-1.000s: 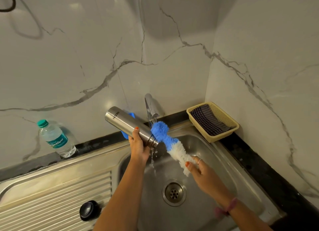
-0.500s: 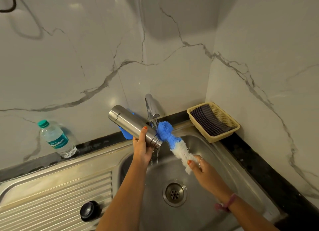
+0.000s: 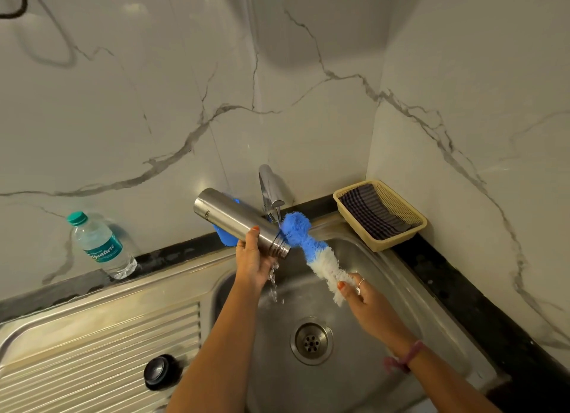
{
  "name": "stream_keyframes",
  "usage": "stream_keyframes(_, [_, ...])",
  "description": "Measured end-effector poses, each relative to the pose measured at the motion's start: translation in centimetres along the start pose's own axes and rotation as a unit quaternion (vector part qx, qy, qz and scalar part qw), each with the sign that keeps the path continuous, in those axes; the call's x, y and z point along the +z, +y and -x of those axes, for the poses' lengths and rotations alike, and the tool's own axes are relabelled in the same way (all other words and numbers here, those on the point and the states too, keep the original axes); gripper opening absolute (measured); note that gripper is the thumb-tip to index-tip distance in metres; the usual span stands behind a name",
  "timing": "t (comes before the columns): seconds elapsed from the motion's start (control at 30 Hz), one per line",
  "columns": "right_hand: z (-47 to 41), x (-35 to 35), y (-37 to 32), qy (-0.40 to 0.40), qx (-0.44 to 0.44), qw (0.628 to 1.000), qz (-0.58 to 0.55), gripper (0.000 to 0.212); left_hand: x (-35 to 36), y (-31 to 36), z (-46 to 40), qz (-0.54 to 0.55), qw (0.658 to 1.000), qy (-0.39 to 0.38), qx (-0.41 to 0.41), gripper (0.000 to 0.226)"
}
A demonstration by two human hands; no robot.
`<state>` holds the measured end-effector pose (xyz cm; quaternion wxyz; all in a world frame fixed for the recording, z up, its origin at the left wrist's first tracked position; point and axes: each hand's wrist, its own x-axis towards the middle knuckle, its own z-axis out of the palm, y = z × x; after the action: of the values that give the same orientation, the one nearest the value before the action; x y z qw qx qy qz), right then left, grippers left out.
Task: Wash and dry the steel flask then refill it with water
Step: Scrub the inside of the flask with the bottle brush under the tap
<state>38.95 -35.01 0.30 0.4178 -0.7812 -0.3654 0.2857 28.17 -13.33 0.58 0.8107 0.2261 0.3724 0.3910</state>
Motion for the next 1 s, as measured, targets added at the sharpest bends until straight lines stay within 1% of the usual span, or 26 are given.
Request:
stream_keyframes(0.07, [-0.1,0.12,-0.16,0.002,-0.001,1.0,0.001,0.04,0.24,-0.06,0.37,0.004,1.0,0.002,-0.011,0.05])
stream_keyframes(0.17, [0.29,0.43,-0.07,0.001,-0.033,0.999,0.017,0.042,0.36,0.16,0.42,0.016,1.0,0.004,-0.015,0.057])
stream_keyframes(0.27, [-0.14,0.36,0.06,-0.004,-0.017,1.0,0.016,0.045,0.35,0.14,0.05,0.033,0.999,0.01,-0.009,0.068])
stream_keyframes(0.33, [-0.49,0.33,-0.23,-0.006,-0.003,1.0,0.01,0.042,0.42,0.01,0.15,0.027,0.999,0.02,-0.003,0.071])
stream_keyframes(0.43, [-0.21,0.42,-0.66,-0.014,-0.023,1.0,0.012,0.037,0.38,0.27,0.33,0.021,1.0,0.019,0.001,0.074])
stream_keyframes(0.6, [-0.5,0.1,-0.59,-0.015,-0.011,1.0,0.007,0.035,-0.09,0.45,0.17,0.003,1.0,0.009,0.009,0.065])
stream_keyframes(0.77, [-0.04,0.13,-0.45,-0.018,-0.037,0.999,0.007,0.033,0.01,0.75,-0.06,0.007,1.0,0.016,-0.001,0.052])
stream_keyframes(0.87, [-0.64,0.01,-0.15,-0.014,-0.019,1.0,0.012,0.036,0.1,0.64,0.11,0.006,1.0,0.021,-0.011,0.052])
stream_keyframes(1.0, [-0.39,-0.02,0.14,-0.018,-0.031,0.999,0.013,0.04,0.0,0.5,0.29,0.024,0.999,0.008,-0.023,0.057])
